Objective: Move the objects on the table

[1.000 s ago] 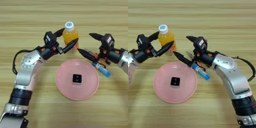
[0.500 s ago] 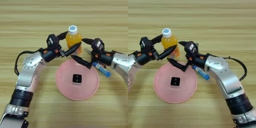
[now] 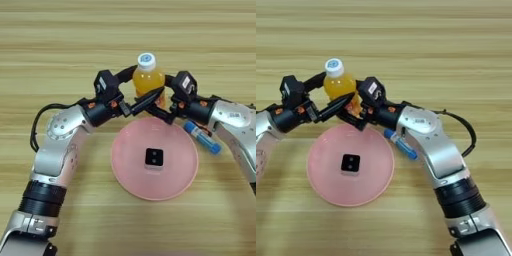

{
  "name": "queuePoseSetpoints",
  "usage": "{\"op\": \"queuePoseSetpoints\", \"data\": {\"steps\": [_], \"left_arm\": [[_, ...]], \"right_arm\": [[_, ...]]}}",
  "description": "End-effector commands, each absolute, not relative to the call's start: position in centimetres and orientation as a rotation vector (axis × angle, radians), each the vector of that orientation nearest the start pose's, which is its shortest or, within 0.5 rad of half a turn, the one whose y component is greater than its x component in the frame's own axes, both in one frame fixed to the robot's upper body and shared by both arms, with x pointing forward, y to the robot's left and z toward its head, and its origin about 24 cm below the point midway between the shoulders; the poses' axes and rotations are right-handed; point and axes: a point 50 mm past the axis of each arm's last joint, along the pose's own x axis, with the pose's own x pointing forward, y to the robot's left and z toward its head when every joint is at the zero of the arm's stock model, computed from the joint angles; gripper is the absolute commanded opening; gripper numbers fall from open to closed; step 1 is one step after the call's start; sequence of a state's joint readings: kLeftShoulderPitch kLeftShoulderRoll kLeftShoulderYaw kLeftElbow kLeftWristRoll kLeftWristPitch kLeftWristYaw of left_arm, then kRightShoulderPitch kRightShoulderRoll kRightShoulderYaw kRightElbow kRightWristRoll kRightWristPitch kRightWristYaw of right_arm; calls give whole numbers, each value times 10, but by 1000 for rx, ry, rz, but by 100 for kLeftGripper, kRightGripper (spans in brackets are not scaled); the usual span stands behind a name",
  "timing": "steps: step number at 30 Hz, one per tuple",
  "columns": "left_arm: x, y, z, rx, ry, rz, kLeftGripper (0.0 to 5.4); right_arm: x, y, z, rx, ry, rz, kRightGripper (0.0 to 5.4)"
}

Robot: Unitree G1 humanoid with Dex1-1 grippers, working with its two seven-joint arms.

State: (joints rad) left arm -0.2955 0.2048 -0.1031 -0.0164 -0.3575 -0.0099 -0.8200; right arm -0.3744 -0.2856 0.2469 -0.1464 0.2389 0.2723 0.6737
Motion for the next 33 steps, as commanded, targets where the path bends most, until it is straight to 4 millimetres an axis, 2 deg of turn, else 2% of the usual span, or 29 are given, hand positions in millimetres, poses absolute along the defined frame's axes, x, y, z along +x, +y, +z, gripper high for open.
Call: {"op": "queuePoseSetpoints", "data": {"steps": [1, 15, 17, 24, 33], "left_arm": [[278, 106, 129, -13, -340, -1028, 349], [280, 109, 132, 3, -348, -1018, 352], [278, 110, 133, 3, -359, -1032, 393], [267, 108, 137, -4, -417, -1102, 462], [266, 115, 148, -72, -498, -1014, 540]], "right_arm": [[282, -83, 143, -186, -171, 1020, 346], [283, -86, 150, -165, -184, 1004, 346], [285, -89, 150, -159, -181, 987, 346], [289, -95, 150, -127, -182, 942, 344], [291, -112, 150, -83, -192, 865, 344]]}}
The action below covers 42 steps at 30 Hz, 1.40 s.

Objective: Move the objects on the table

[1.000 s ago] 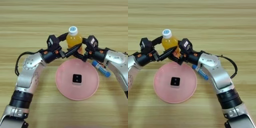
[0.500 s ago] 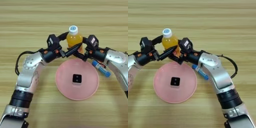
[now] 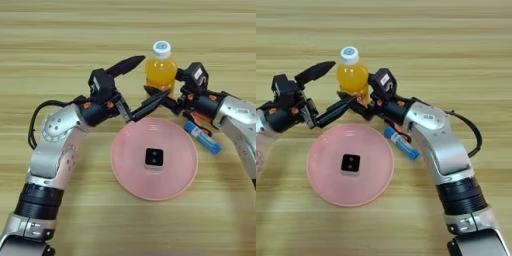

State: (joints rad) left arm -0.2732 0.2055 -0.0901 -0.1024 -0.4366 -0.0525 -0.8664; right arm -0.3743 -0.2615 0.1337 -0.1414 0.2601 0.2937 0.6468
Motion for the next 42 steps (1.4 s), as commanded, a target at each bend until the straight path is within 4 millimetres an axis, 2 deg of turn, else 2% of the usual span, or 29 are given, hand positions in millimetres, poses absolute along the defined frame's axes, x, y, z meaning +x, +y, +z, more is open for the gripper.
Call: {"op": "queuePoseSetpoints", "data": {"steps": [1, 7, 9, 14, 17, 24, 28, 34, 42], "left_arm": [[267, 118, 150, -83, -506, -990, 540], [273, 130, 149, -98, -517, -876, 540], [276, 134, 144, -92, -512, -825, 540], [291, 149, 124, -85, -437, -597, 540], [297, 159, 105, -52, -366, -470, 540], [304, 175, 77, -10, -280, -306, 540], [306, 184, 65, -6, -231, -210, 540], [306, 187, 60, -4, -225, -149, 540], [307, 193, 63, -13, -244, -104, 540]], "right_arm": [[291, -115, 150, -79, -193, 849, 344], [292, -136, 145, -68, -186, 758, 344], [294, -149, 143, -70, -185, 688, 344], [294, -177, 139, -51, -207, 528, 344], [293, -195, 134, -58, -230, 411, 344], [293, -226, 114, -112, -230, 183, 344], [291, -231, 106, -112, -229, 132, 344], [292, -242, 88, -142, -169, 58, 344], [291, -236, 73, -137, -133, 69, 344]]}}
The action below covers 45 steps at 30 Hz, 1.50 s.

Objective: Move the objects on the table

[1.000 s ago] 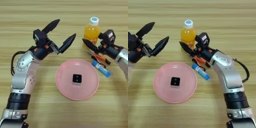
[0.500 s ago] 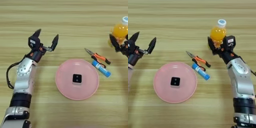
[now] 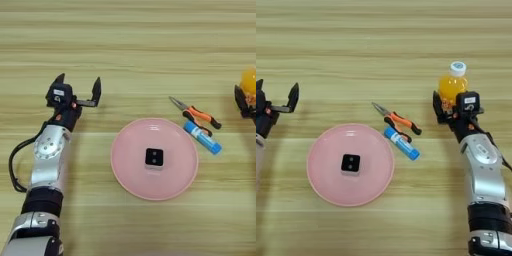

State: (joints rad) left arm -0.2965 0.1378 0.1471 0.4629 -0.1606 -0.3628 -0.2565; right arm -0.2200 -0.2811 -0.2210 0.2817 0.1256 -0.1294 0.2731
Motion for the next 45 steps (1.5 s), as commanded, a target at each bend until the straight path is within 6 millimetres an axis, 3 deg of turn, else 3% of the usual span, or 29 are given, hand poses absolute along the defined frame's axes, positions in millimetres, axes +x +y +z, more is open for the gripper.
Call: {"op": "queuePoseSetpoints", "data": {"steps": [1, 36, 45], "left_arm": [[307, 194, 64, -15, -254, -100, 540], [306, 199, 75, -82, -321, -75, 540], [307, 201, 76, -87, -324, -75, 540]], "right_arm": [[291, -235, 72, -136, -132, 70, 344], [285, -233, 54, -74, -98, 42, 344], [285, -232, 54, -69, -104, 41, 463]]}}
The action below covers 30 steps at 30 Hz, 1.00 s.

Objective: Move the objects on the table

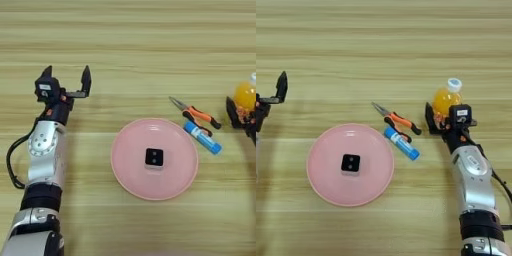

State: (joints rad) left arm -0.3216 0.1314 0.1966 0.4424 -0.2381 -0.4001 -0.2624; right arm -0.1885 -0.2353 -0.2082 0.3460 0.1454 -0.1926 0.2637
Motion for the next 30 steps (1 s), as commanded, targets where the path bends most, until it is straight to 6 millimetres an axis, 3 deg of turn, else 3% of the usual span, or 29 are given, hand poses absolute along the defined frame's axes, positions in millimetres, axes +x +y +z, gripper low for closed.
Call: {"op": "queuePoseSetpoints", "data": {"steps": [1, 8, 17, 30], "left_arm": [[307, 201, 76, -87, -324, -75, 540], [307, 201, 76, -86, -324, -75, 540], [307, 201, 77, -86, -328, -75, 540], [307, 200, 77, -85, -330, -76, 540]], "right_arm": [[285, -232, 54, -69, -105, 40, 468], [286, -232, 56, -67, -113, 37, 537], [286, -231, 64, -77, -165, 31, 537], [283, -227, 94, -104, -336, 31, 537]]}}
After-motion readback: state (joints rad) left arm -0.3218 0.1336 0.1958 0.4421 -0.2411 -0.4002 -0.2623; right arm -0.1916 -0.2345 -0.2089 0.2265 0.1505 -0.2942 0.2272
